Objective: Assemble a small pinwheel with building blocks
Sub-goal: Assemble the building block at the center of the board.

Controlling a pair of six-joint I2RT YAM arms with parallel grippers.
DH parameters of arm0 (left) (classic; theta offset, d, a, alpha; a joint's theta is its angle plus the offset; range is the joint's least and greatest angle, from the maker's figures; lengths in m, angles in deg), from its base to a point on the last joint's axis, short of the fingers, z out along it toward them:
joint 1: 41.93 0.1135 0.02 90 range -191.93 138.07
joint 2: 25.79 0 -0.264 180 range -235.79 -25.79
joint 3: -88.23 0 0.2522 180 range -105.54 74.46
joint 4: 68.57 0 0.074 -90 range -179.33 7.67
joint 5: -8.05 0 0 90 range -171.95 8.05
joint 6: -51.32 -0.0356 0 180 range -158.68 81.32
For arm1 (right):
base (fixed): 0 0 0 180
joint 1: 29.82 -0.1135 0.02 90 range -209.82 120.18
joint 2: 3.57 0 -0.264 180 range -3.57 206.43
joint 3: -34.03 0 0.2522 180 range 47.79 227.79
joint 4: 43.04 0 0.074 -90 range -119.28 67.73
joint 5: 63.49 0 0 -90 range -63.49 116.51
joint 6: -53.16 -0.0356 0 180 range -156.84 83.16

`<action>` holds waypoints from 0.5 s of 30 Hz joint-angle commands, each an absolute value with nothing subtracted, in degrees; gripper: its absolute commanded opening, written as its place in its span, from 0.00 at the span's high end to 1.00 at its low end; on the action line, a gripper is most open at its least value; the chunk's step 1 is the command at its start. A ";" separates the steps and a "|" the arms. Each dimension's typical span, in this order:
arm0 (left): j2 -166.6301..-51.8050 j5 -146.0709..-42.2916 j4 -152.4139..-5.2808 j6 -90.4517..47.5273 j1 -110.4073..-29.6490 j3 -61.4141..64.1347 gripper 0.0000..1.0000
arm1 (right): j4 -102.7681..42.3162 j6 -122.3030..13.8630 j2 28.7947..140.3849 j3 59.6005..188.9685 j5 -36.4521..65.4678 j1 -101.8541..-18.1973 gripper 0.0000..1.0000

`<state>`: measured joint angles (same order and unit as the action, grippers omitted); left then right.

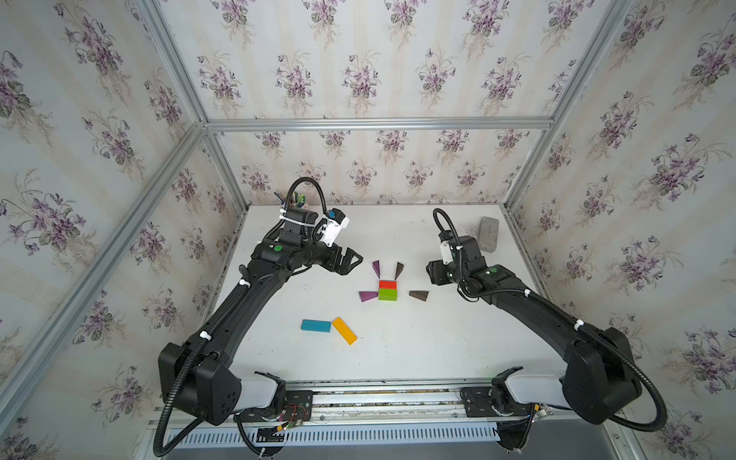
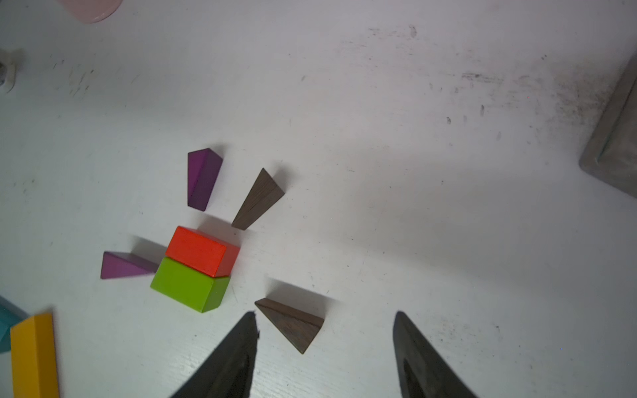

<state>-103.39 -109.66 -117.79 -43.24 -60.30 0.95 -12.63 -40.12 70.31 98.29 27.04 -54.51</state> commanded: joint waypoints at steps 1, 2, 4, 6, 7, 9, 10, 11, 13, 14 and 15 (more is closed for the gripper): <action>-102.70 -111.30 -117.06 -46.82 -61.60 1.66 0.00 | -17.26 -24.06 66.83 95.71 20.47 -54.44 0.36; -102.40 -111.18 -117.06 -48.08 -62.51 2.14 0.00 | -17.62 -20.69 66.04 94.53 18.71 -54.43 0.36; -101.78 -111.04 -117.08 -51.43 -64.14 3.27 0.00 | -17.56 -14.12 65.16 92.99 14.98 -54.44 0.35; -101.20 -111.13 -117.44 -54.90 -65.01 4.37 0.00 | -17.39 -8.79 65.75 92.73 12.86 -54.44 0.35; -100.95 -111.05 -117.71 -56.55 -65.13 4.82 0.00 | -15.97 -5.57 66.72 93.21 11.12 -54.43 0.36; -100.29 -109.65 -118.70 -59.38 -65.13 5.44 0.00 | -13.49 0.25 69.03 94.24 7.35 -54.49 0.39; -100.06 -109.08 -119.37 -60.74 -65.22 5.71 0.00 | -12.21 2.42 69.98 94.46 6.13 -54.51 0.39; -99.66 -108.44 -119.98 -62.26 -65.35 6.15 0.00 | -11.26 4.47 71.02 94.56 5.44 -54.53 0.40; -98.94 -105.88 -120.56 -64.14 -65.96 6.98 0.00 | -12.80 4.77 72.83 93.68 7.22 -54.54 0.43; -98.53 -104.71 -120.60 -64.46 -66.40 7.34 0.00 | -12.28 5.51 74.07 93.97 7.28 -54.62 0.46; -98.19 -104.02 -120.58 -64.91 -66.89 7.70 0.00 | -12.03 5.64 75.13 94.28 7.37 -54.61 0.49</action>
<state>-98.91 -107.12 -119.32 -60.07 -66.18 7.13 -13.51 -0.80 73.22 93.86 9.38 -54.55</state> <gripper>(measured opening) 0.996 0.531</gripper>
